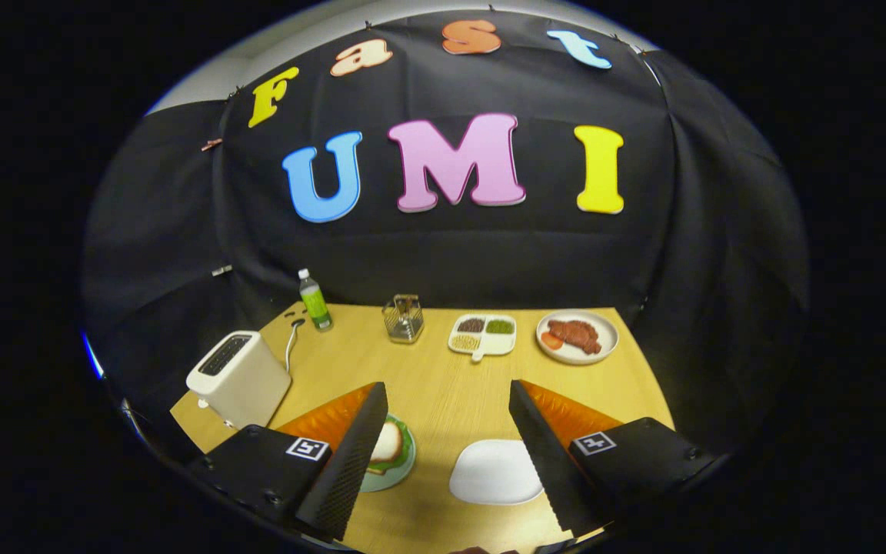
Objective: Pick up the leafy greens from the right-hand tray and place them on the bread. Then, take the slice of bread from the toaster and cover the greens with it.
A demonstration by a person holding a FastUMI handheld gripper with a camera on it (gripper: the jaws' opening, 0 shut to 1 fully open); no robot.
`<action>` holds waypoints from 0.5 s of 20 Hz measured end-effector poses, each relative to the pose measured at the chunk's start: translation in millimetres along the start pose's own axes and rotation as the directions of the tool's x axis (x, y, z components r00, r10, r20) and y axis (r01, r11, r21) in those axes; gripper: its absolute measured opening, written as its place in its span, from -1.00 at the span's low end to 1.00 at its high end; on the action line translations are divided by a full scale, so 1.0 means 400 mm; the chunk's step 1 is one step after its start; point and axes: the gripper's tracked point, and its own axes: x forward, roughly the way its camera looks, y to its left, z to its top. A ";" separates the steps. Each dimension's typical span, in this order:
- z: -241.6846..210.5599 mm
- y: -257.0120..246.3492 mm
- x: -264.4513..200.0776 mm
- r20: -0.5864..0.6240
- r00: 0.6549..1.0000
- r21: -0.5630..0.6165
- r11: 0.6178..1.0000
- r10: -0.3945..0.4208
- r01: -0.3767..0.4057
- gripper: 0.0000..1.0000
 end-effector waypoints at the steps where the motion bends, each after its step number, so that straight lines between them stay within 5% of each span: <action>1: 0.047 -0.019 -0.025 0.044 0.999 0.005 1.000 -0.012 0.011 0.97; 10: 0.275 -0.184 -0.265 0.310 0.921 0.057 0.972 -0.235 0.228 0.97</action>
